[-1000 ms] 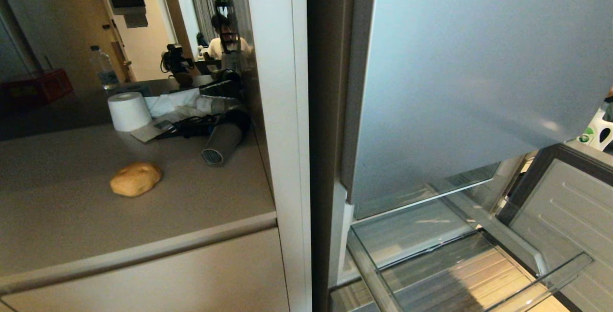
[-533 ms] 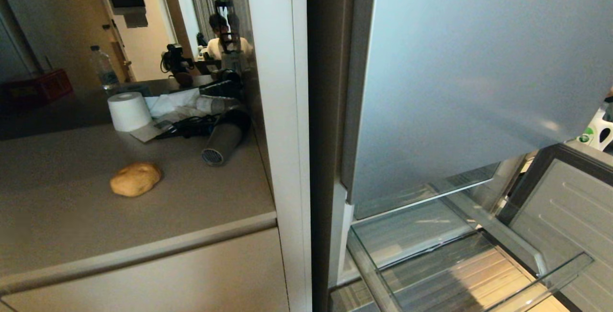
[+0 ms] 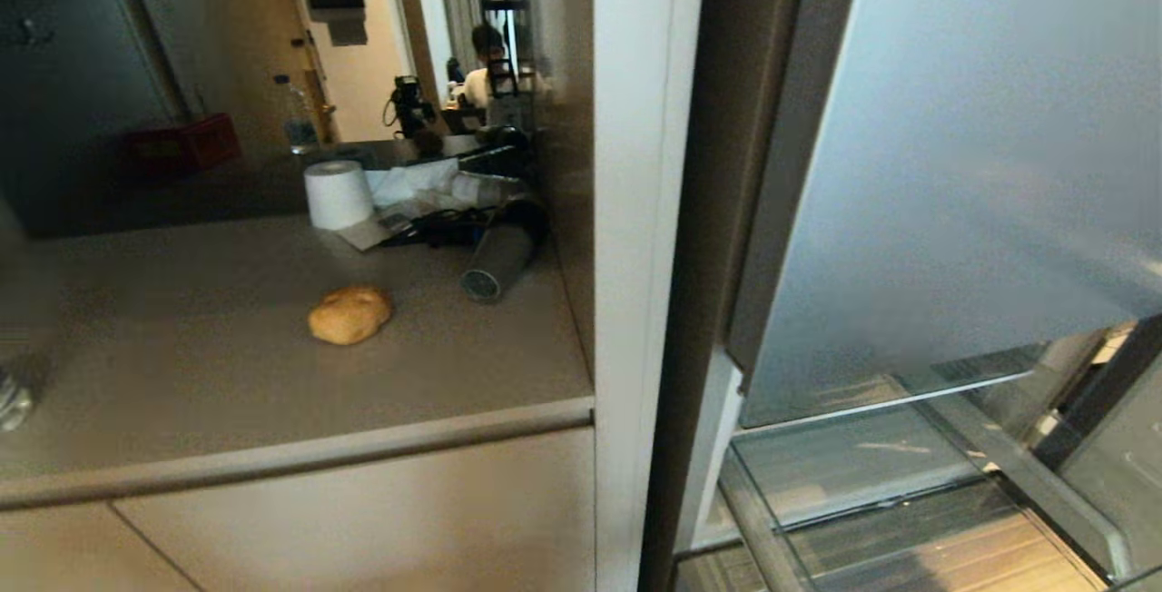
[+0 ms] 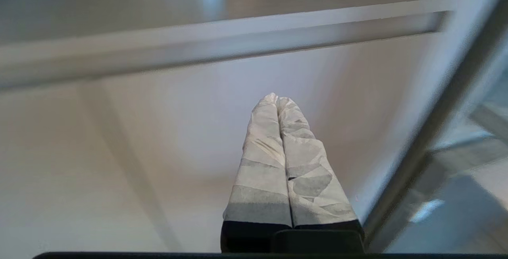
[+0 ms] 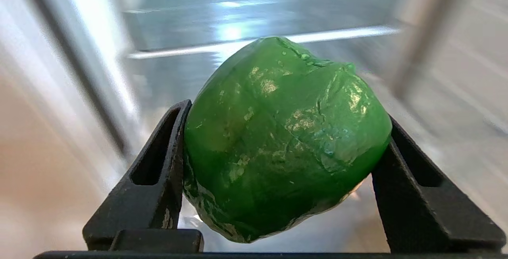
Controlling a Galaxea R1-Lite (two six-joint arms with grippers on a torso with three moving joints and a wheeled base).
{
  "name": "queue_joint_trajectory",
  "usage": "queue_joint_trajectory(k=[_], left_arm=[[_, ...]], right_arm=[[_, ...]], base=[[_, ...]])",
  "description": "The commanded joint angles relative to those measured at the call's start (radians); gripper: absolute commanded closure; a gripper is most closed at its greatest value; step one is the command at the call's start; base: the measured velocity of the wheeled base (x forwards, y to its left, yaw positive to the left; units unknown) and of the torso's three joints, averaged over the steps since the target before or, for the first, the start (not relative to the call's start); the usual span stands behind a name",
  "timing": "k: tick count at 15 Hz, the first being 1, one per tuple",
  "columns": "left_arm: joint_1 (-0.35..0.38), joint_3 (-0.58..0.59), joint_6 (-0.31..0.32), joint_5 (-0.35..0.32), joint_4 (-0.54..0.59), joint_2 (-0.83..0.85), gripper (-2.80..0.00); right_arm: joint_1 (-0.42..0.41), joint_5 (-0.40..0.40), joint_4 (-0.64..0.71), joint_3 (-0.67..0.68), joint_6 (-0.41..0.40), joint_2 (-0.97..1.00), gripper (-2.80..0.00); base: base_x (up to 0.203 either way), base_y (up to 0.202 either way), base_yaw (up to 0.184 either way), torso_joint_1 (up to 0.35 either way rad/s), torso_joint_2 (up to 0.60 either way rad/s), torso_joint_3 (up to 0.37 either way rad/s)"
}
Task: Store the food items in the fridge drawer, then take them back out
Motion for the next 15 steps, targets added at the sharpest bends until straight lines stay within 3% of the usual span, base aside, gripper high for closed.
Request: queue_joint_trajectory(k=[1, 6, 15], left_arm=[[0.0, 0.011, -0.001, 0.0, -0.001, 0.0, 0.0], [0.0, 0.011, -0.001, 0.0, -0.001, 0.0, 0.0], [0.0, 0.011, -0.001, 0.0, -0.001, 0.0, 0.0]], right_arm=[[0.0, -0.001, 0.0, 0.0, 0.0, 0.002, 0.0], [0.0, -0.001, 0.0, 0.0, 0.001, 0.002, 0.0], [0.0, -0.001, 0.0, 0.0, 0.001, 0.002, 0.0]], base=[[-0.001, -0.005, 0.172, 0.002, 0.0, -0.002], [0.0, -0.018, 0.12, 0.002, 0.0, 0.002], [0.0, 0.0, 0.0, 0.0, 0.0, 0.0]])
